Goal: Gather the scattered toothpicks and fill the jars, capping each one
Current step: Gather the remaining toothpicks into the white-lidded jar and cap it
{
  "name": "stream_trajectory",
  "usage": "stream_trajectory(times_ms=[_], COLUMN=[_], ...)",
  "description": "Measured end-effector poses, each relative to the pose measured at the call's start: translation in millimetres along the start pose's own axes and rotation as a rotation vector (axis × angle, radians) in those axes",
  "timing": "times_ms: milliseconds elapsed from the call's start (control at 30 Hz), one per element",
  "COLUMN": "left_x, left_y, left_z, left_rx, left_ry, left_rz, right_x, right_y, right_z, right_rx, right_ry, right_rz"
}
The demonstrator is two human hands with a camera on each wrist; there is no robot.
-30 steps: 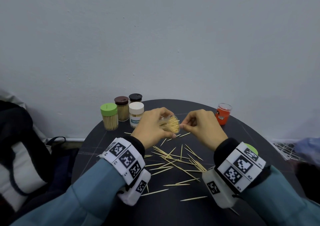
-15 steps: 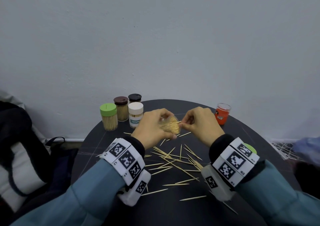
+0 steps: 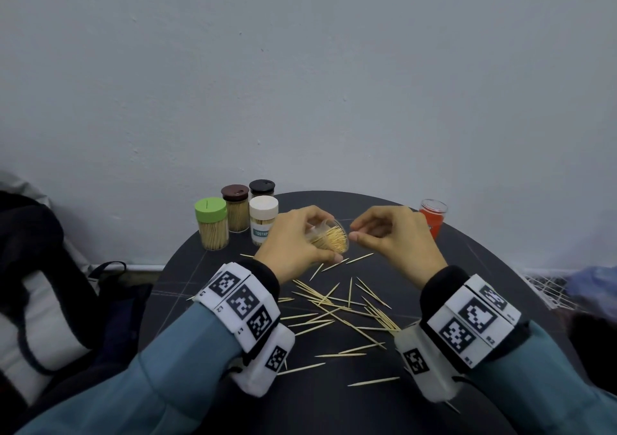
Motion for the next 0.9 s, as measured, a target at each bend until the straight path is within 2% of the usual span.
stream_trajectory(times_ms=[167, 333, 500, 633, 700, 733, 833, 900], left_x=[-1, -1, -1, 3, 6, 7, 8, 7], left_y=[0, -1, 1, 0, 0, -1, -2, -2], left_z=[-1, -1, -1, -1, 1, 1, 2, 3], left_rx=[0.007, 0.015, 0.013, 0.024, 0.033, 0.037, 0.047, 0.052], left_ry=[-0.005, 0.002, -0.018, 0.005, 0.026, 0.034, 0.044, 0.039], left_rz=[0.014, 0.013, 0.004, -0.01, -0.012, -0.015, -0.012, -0.009], right_x=[-12, -5, -10, -8, -7, -8, -17, -24], right_y=[0, 1, 1, 6, 15, 21, 39, 45], right_z=[-3, -4, -5, 2, 10, 14, 20, 20], right_rx=[0.007, 0.019, 0.043, 0.04, 0.019, 0.012, -0.055, -0.084], right_ry=[-0.056, 0.042, -0.089, -0.015, -0.021, -0.088, -0.496, -0.67], right_rz=[-0.014, 0.034, -0.01, 0.015, -0.054, -0.133, -0.44, -0.587])
Point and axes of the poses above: each hand's wrist, its own z-axis towards the middle knuckle, its own x-axis out of the back of the hand, y = z × x, the point moved 1 cm from there along z, towards the middle knuckle, and after that the axes turned 12 degrees about y, right-handed, at the moved point
